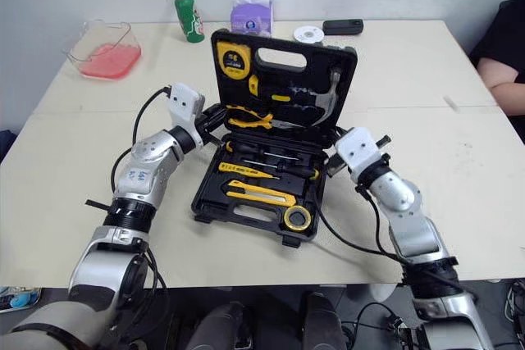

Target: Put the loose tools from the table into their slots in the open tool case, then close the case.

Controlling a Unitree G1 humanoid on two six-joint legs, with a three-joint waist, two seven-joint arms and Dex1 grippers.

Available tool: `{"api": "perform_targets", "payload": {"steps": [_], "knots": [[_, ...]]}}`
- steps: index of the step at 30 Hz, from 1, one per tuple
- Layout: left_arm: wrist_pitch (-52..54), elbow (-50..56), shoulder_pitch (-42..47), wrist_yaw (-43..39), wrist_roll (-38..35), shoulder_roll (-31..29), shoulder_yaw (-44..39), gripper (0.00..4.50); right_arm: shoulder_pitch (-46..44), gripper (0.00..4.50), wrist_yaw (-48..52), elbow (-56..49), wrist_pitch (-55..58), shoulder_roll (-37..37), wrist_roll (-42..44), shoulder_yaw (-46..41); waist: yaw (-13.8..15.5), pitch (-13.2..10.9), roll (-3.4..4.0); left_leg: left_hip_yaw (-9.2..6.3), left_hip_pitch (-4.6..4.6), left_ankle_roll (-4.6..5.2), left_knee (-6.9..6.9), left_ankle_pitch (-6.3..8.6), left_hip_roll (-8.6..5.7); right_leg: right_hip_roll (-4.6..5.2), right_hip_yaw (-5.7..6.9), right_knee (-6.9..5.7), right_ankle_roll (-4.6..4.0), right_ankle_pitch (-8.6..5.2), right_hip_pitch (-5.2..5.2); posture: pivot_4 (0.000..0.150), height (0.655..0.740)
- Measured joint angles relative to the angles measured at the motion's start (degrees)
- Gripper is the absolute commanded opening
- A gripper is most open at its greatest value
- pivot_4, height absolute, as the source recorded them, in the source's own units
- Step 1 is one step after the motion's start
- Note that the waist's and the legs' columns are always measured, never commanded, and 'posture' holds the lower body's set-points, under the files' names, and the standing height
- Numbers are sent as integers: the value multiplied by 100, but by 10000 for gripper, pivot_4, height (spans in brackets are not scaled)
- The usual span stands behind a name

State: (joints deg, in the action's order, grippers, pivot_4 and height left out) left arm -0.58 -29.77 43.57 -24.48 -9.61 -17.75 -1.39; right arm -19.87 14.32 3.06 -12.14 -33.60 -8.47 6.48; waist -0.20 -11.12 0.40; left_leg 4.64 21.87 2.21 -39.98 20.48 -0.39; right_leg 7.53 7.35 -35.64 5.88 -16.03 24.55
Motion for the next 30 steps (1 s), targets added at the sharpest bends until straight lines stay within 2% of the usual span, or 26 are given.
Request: {"api": "perform_targets", "payload": {"steps": [3, 7, 12, 15, 17, 18, 19, 21, 22, 23, 28, 30], "knots": [[-803, 9, -342, -3, 250, -84, 58, 32, 209, 0, -516, 350, -1201, -357, -793, 158, 1, 0, -1, -1, 0, 0, -1, 0, 2, 0, 2, 1, 0, 0, -1, 1500, 7400], [-1363, 169, -799, -28, 456, -330, 155, 32, 397, 0, -1092, 639, -2174, -657, -1646, 285, -11, 1, -2, 9, -18, 0, 3, 0, 8, -1, -4, -2, 0, 0, -9, 1500, 7400], [-1472, 454, -1176, -151, 499, -562, 181, 32, 466, 0, -1288, 855, -2638, -714, -1950, 390, -7, 3, -5, 7, -86, 1, 9, 2, 15, -2, 0, 12, -2, -1, -80, 1500, 7400], [-1318, 731, -1360, -313, 357, -708, 180, 32, 501, 0, -1228, 857, -2800, -773, -1923, 410, -5, 5, -7, -4, -93, 1, 7, 3, 16, 1, 2, 17, -3, -2, -94, 1500, 7400], [-1185, 910, -1473, -380, 252, -762, 160, 9120, 541, 0, -1093, 849, -2897, -778, -1753, 415, -5, 6, -8, -8, -94, 0, 7, 3, 16, 1, 2, 18, -4, -2, -98, 1500, 7400], [-1083, 942, -1524, -449, 193, -814, 140, 12137, 564, 7977, -1005, 848, -2915, -789, -1662, 415, -6, 7, -8, -10, -95, 0, 7, 3, 16, 1, 3, 18, -4, -2, -100, 1500, 7400], [-902, 950, -1620, -556, 118, -945, 88, 17059, 613, 12051, -845, 834, -2935, -874, -1578, 417, -5, 7, -8, -10, -95, 0, 7, 3, 16, 1, 4, 18, -4, -2, -101, 1500, 7400], [-555, 943, -1919, -739, -37, -1267, -198, 27857, 862, 23136, -510, 932, -2878, -1162, -1475, 403, -3, 6, -10, -21, -85, 1, 5, 4, 16, 1, 6, 24, -6, -3, -100, 1500, 7400], [-396, 962, -2082, -859, -146, -1415, -321, 31176, 985, 27305, -364, 976, -2854, -1239, -1410, 387, -3, 6, -10, -23, -81, 1, 4, 4, 16, 3, 6, 25, -6, -3, -98, 1500, 7400], [-108, 1043, -2308, -1031, -282, -1588, -463, 31263, 1039, 31448, -205, 920, -2853, -1275, -1189, 309, -3, 6, -9, -24, -82, 2, 1, 5, 16, 5, 6, 26, -6, -3, -101, 1500, 7400], [725, 1561, -2786, -1547, -712, -1994, -772, 31263, 1293, 31448, 685, 727, -2686, -1620, -326, 166, 36, 6, -10, -70, -81, 3, -10, 5, 15, 12, 5, 43, -6, -3, -130, 1500, 7400], [900, 1622, -2891, -1706, -823, -2138, -920, 31263, 1544, 31448, 1183, 497, -2364, -1656, 398, 48, 37, 6, -10, -78, -77, 1, -8, 6, 17, 12, 9, 49, -7, -3, -131, 1500, 7400]]}}
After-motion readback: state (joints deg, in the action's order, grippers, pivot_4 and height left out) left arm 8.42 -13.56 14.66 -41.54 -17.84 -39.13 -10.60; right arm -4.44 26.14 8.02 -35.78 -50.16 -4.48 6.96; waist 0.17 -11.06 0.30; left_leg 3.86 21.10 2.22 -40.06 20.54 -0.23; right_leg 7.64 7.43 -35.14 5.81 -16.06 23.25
